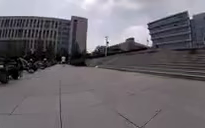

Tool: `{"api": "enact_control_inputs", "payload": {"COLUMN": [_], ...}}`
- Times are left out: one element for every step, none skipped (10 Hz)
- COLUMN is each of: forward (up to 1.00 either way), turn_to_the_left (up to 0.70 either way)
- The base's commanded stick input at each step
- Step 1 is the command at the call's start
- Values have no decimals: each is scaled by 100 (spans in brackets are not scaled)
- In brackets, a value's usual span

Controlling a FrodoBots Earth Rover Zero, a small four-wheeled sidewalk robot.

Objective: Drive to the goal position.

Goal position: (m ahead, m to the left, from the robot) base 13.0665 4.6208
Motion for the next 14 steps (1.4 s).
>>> {"api": "enact_control_inputs", "payload": {"forward": [70, 70, 70, 70, 70, 70, 70, 70, 70, 70, 70, 70, 70, 70], "turn_to_the_left": [14, 14, 14, 14, 14, 14, 14, 10, 1, 0, 1, 5, 14, 14]}}
